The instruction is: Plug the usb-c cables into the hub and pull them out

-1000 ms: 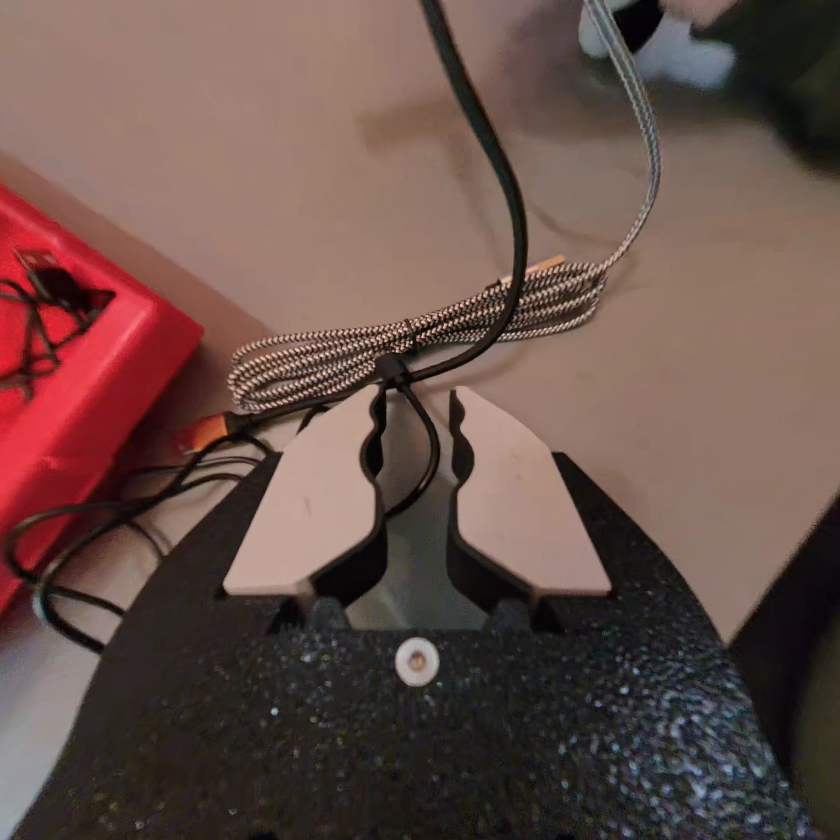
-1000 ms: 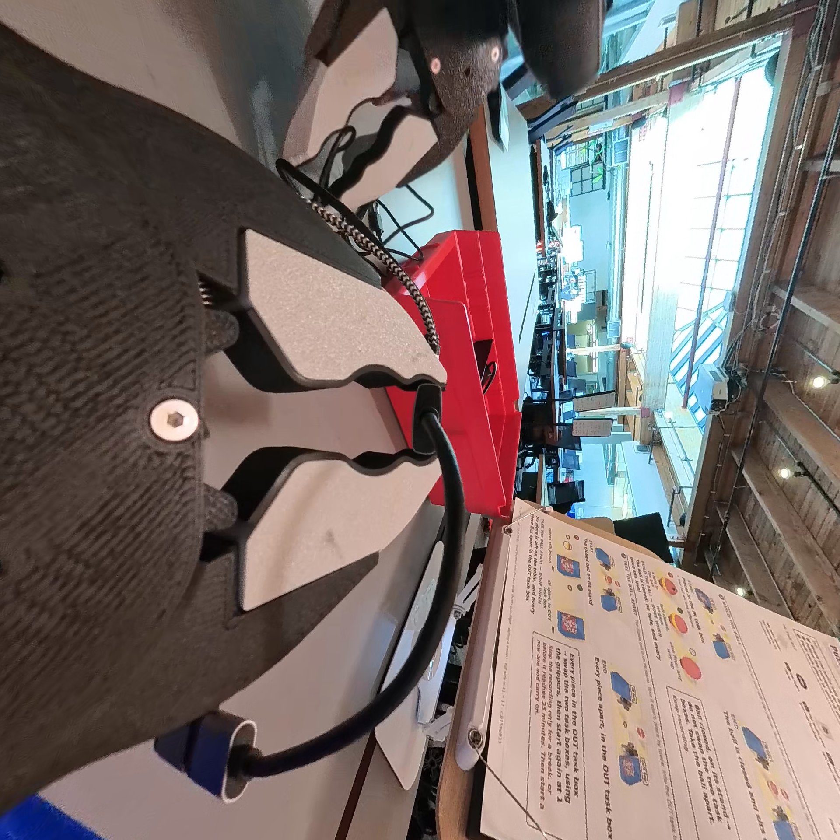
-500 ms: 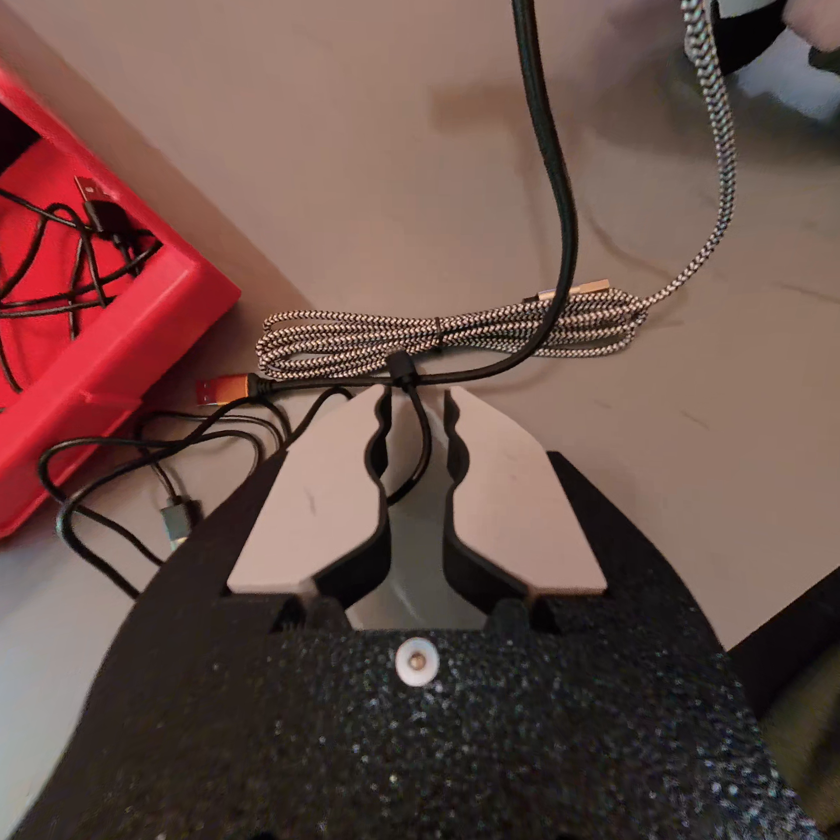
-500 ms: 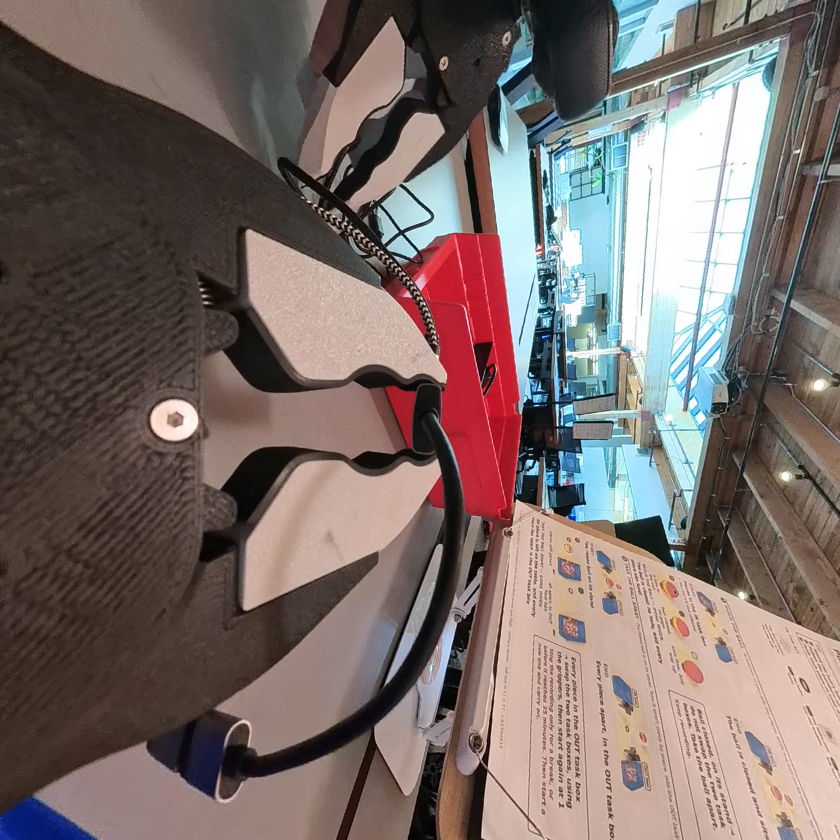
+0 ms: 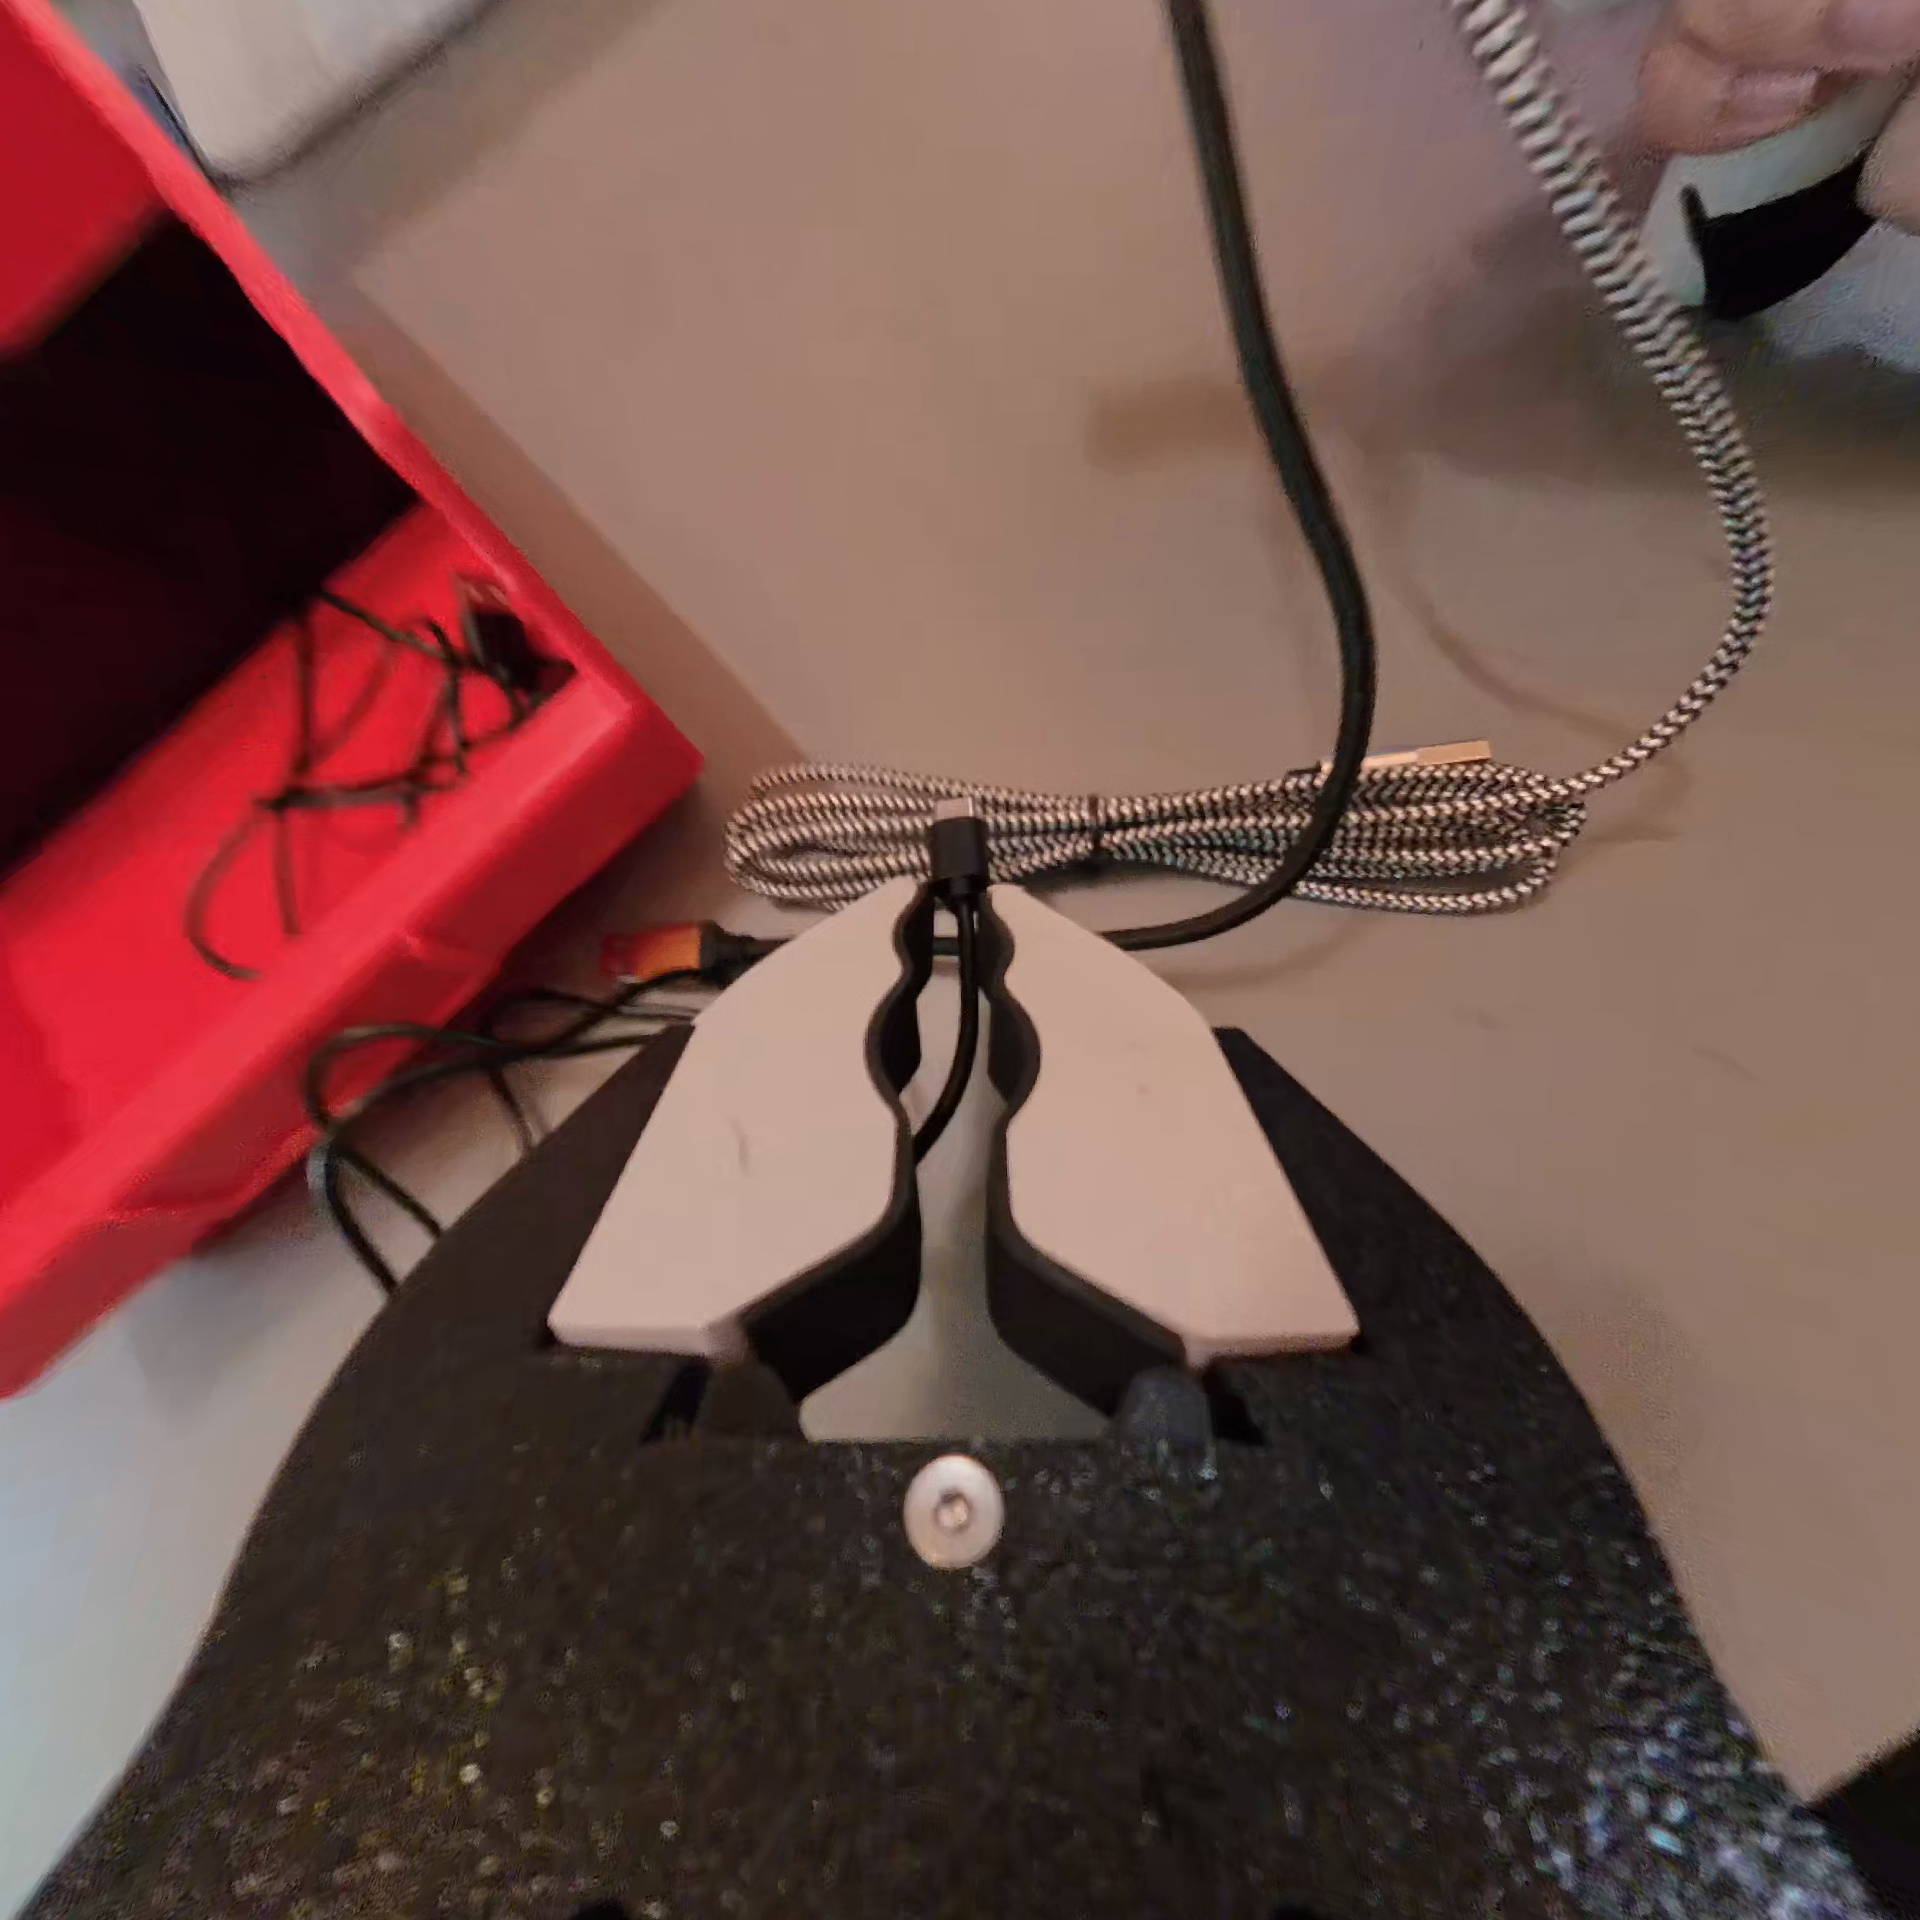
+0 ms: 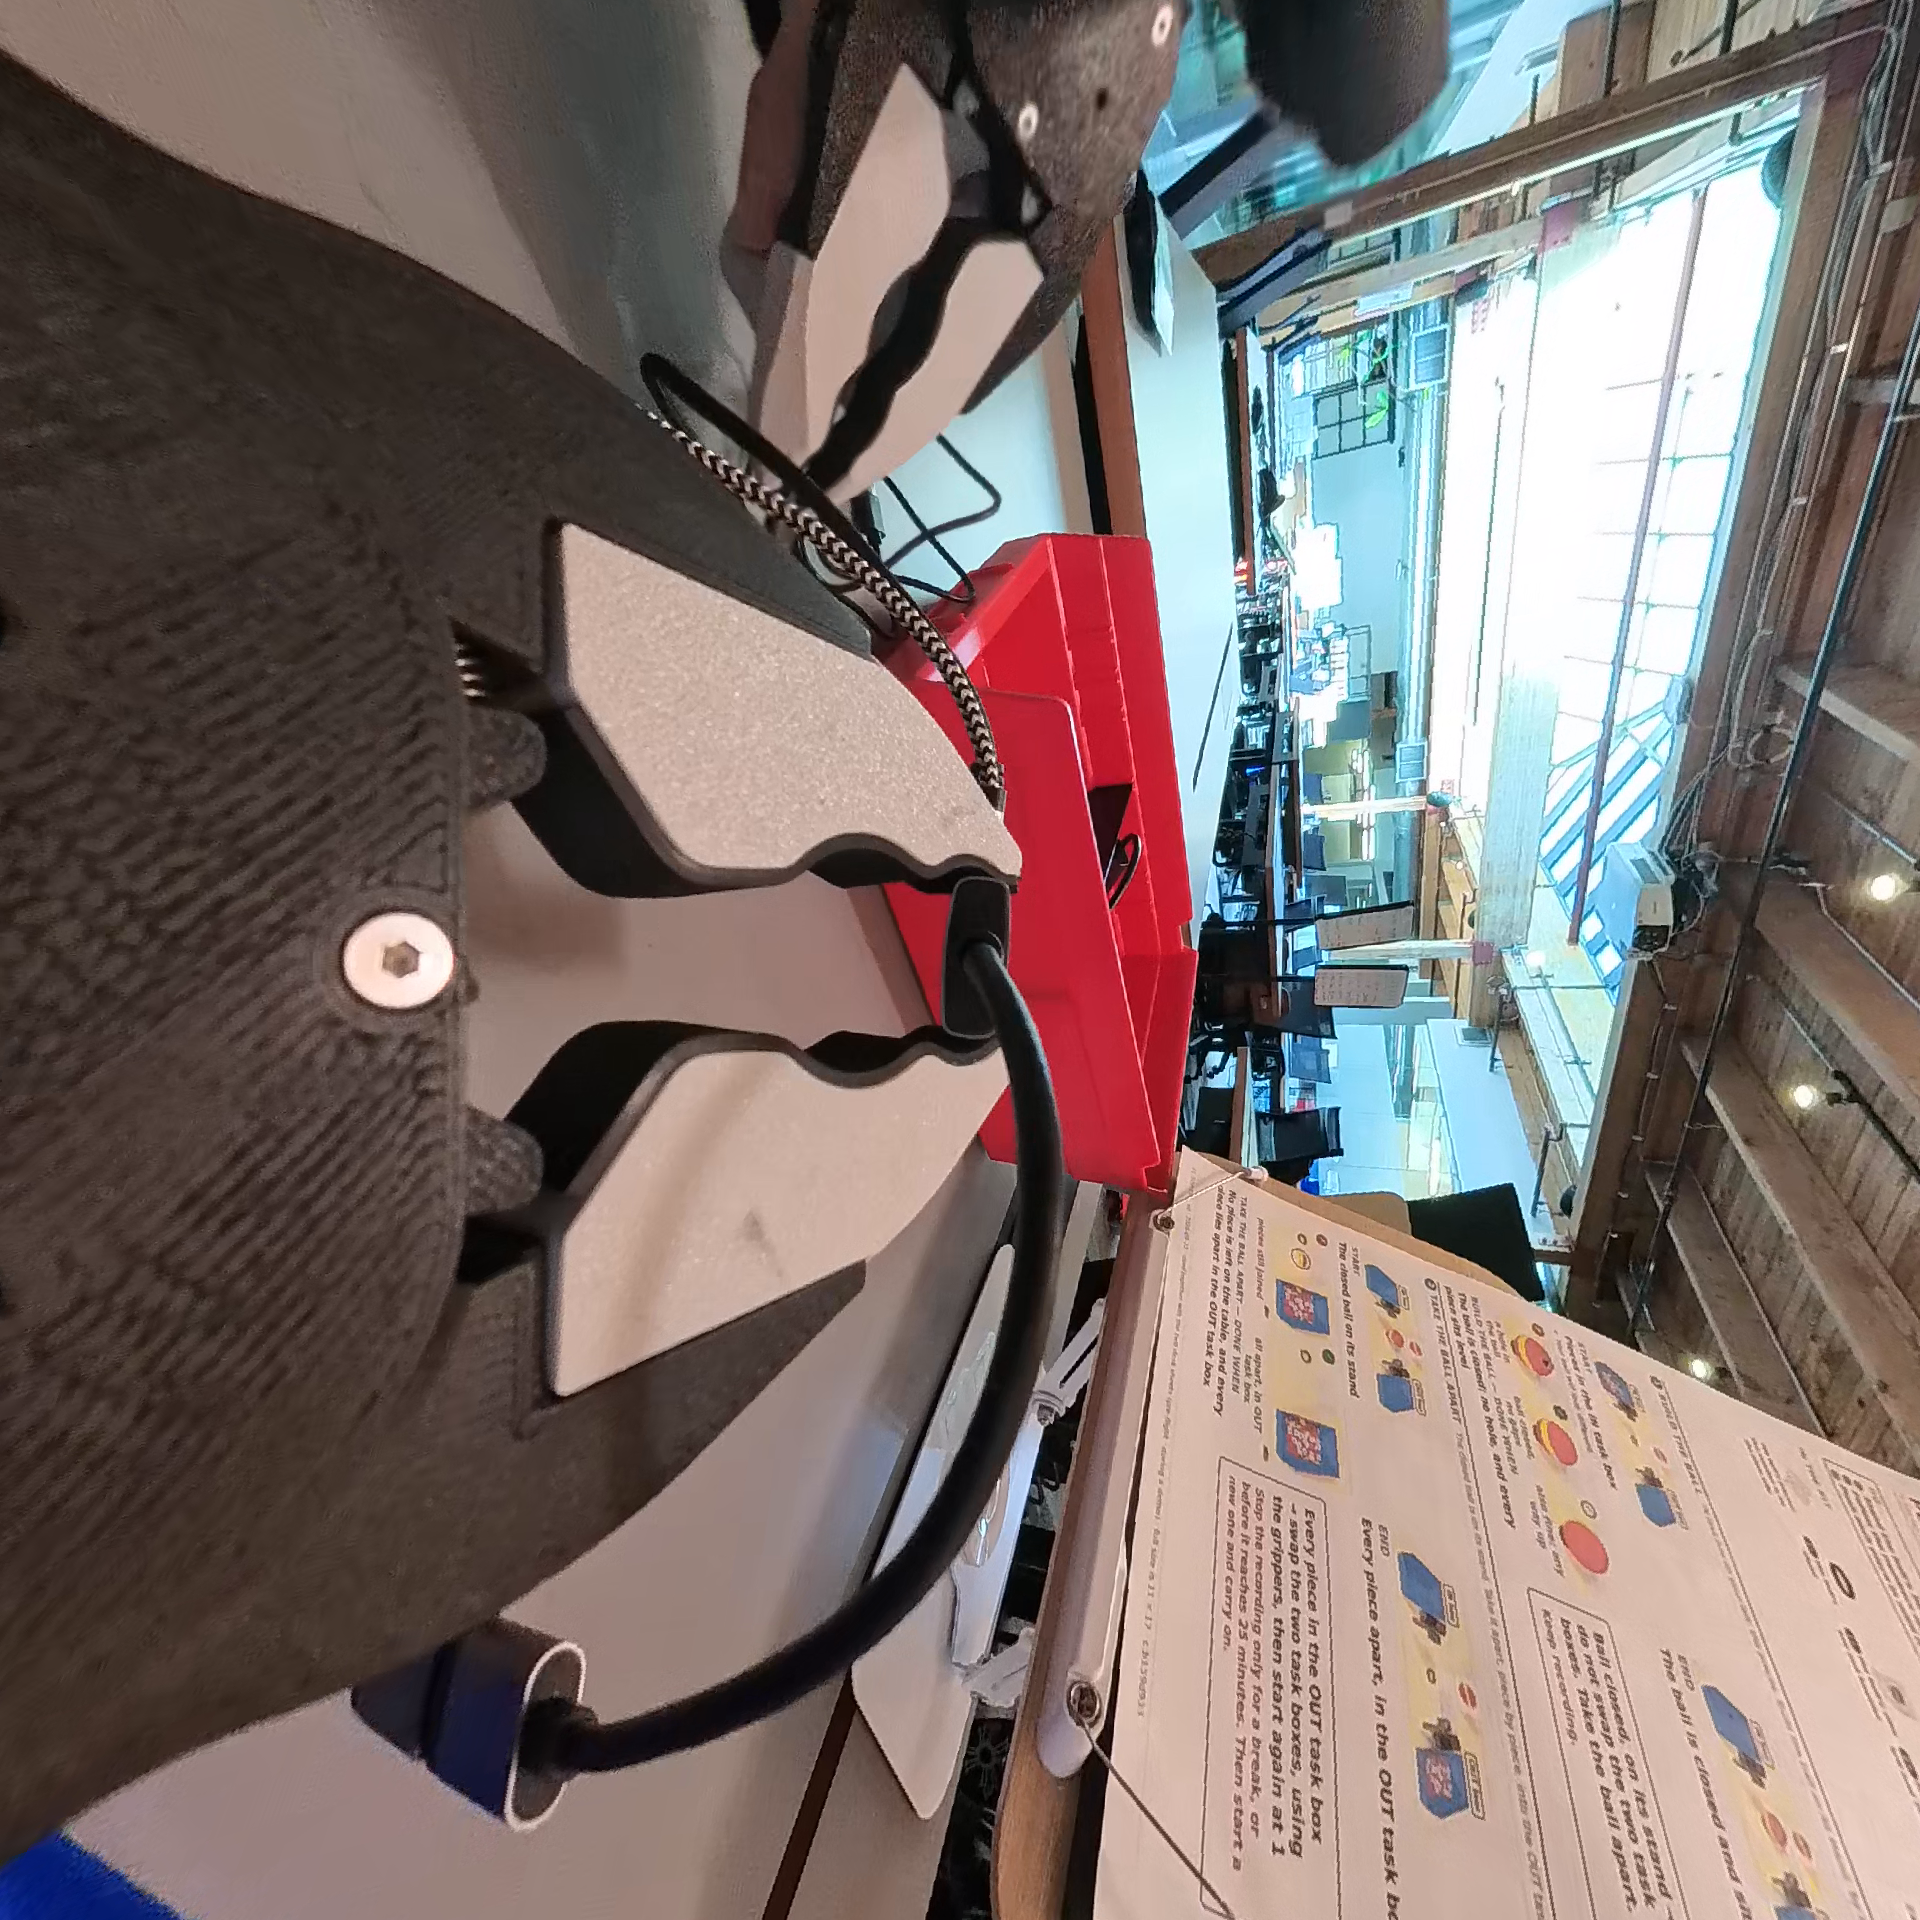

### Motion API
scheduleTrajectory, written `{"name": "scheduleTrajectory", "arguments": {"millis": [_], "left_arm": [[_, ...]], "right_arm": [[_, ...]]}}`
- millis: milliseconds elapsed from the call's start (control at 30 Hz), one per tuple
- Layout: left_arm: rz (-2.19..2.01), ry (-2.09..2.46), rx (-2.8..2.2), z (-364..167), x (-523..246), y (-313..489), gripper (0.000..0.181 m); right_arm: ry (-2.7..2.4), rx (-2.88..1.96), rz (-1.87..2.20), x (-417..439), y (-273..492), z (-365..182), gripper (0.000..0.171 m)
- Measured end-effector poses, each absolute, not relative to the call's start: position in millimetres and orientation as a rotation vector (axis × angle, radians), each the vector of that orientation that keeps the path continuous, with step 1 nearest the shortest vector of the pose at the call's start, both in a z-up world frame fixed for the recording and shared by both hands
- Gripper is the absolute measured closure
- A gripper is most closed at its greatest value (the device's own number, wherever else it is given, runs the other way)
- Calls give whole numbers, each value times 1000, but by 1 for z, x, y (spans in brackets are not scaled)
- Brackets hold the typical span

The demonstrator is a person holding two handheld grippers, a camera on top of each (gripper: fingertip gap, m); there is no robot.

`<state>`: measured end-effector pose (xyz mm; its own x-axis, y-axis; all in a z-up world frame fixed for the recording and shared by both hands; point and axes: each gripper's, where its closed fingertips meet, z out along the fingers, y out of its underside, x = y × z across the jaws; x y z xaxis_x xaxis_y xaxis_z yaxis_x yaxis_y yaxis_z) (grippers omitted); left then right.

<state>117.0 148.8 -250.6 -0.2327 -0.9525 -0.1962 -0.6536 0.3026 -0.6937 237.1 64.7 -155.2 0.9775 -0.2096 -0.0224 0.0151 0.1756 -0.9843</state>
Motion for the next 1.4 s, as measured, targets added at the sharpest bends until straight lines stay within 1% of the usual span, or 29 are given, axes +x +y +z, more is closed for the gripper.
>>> {"name": "scheduleTrajectory", "arguments": {"millis": [33,267,500,600,700,800,833,900,967,1000,1133,1167,1267,1400], "left_arm": [[-629,1951,-1363,-244,119,150,174],[-708,1815,-1088,-194,128,141,175],[-932,1733,-1125,-171,153,132,175],[-1030,1735,-1235,-175,167,131,174],[-1024,1818,-1373,-198,174,135,174],[-1018,1874,-1334,-213,180,133,173],[-996,1924,-1331,-221,180,131,169],[-914,1936,-1352,-228,183,135,139],[-849,1916,-1251,-218,186,138,127],[-822,1898,-1183,-211,187,138,127],[-753,1855,-948,-193,190,129,133],[-715,1841,-906,-192,190,129,138],[-590,1785,-728,-184,190,129,163],[-379,1697,-483,-174,189,137,169]], "right_arm": [[166,-1387,-160,237,65,-155,147],[168,-1386,-156,237,65,-155,147],[165,-1383,-133,234,66,-155,147],[169,-1367,-116,234,65,-154,147],[174,-1355,-99,234,64,-153,147],[159,-1348,-84,232,64,-152,147],[148,-1349,-80,230,64,-152,147],[127,-1340,-51,225,66,-151,147],[100,-1331,-17,218,69,-150,147],[90,-1326,0,215,70,-149,147],[28,-1295,150,194,76,-146,147],[13,-1291,164,189,77,-146,147],[-35,-1305,192,174,83,-147,147],[-45,-1322,173,170,87,-148,147]]}}
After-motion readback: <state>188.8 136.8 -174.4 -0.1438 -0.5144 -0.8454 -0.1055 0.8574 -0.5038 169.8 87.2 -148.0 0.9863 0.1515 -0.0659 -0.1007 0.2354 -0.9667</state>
